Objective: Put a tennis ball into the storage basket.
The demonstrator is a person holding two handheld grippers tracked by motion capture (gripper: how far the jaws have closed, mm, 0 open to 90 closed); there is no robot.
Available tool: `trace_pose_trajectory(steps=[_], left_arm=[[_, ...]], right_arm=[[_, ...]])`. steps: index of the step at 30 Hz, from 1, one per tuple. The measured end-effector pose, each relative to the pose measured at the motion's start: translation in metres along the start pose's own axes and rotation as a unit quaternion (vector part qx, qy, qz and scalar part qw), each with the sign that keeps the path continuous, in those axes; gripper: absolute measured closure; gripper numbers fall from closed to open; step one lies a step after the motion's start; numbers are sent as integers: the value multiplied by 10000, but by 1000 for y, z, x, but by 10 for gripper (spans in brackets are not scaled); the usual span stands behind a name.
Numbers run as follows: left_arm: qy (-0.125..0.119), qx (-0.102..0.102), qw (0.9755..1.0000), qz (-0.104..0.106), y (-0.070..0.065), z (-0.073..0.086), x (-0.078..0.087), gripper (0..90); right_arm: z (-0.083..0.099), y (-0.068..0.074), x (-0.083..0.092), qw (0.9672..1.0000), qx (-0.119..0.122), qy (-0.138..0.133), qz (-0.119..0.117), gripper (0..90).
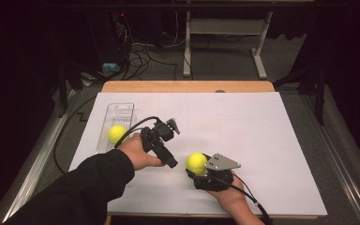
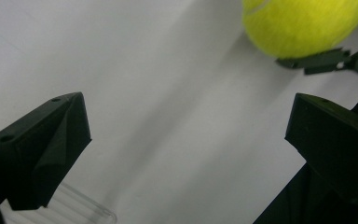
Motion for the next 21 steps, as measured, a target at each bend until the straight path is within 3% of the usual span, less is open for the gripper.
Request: trace_pose_trajectory(steps=[7,13,21], left_arm=[[15,-87,9999,120,-10,-6,-3,10],[2,-40,9995,312,-19,-10,-7,14],[181,-69,9985,515,-32,-14,-21,57]], right_arm=[[-9,10,-7,9998,36,-140,-126,271],[-13,16,-11,9995,79,-204,-207,270],[-19,19,-12,9992,91,-326,-222,270]])
Point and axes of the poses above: each handheld gripper's, and its own axes: x roughly backward along the jaws, z roughly out of its underside, y roughly to its left, the point moved 6 cm from there along -x, roughly forward along the jaws, and after that the axes turned 15 degrees about x, right-handed, at the moved point
